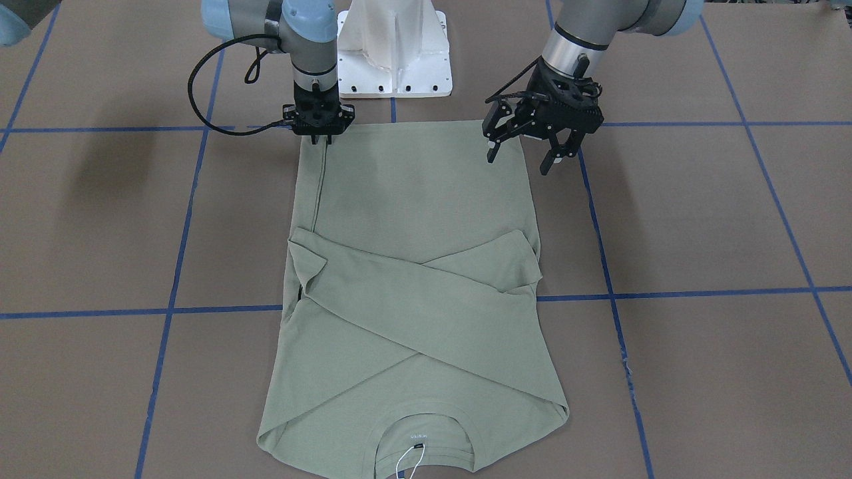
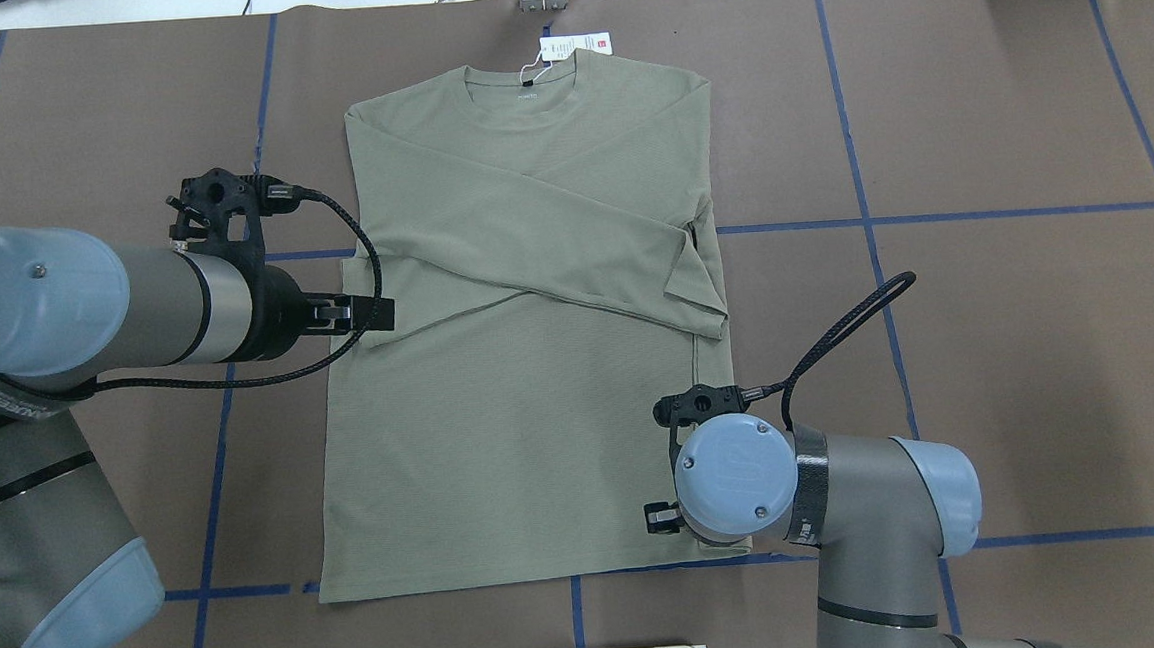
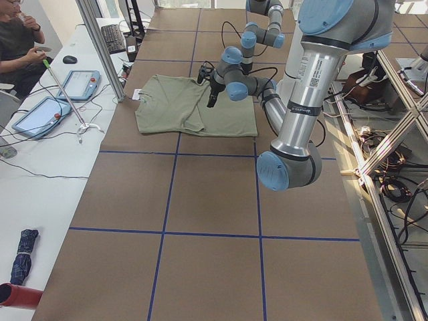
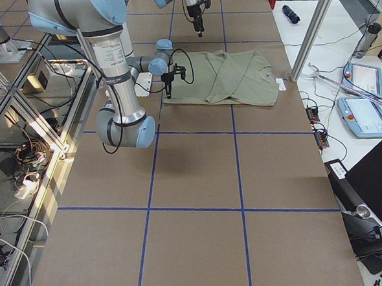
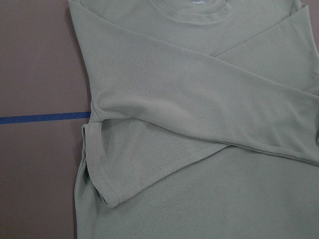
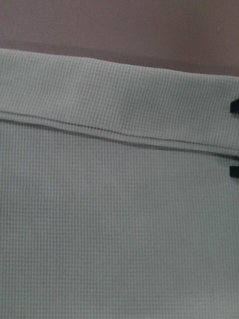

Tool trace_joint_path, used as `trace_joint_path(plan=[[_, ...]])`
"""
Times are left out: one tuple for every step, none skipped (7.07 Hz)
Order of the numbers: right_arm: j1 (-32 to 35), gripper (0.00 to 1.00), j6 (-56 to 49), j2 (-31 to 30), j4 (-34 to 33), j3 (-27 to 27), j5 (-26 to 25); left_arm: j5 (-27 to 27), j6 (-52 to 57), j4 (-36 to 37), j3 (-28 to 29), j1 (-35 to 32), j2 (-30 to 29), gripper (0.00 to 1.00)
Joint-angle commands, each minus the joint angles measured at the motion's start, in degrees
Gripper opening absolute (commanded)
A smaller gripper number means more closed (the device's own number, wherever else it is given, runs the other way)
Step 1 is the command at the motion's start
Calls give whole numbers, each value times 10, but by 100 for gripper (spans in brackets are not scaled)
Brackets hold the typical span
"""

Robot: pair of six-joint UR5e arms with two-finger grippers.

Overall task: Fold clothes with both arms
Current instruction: 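Position the right gripper at the hem corner nearest the robot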

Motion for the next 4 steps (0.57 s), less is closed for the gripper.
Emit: trace_joint_path(plan=[[1,0,1,-3,0,3,0,0,-1,0,0,0,-2,100],[5,0,2,-4,0,12,0,0,-2,0,0,0,-2,100],[9,0,6,-14,-1,43,-1,1,-24,1,2,5,-2,100],[13,0,7,-28,-5,81,-2,-3,-55,2,3,10,2,100]])
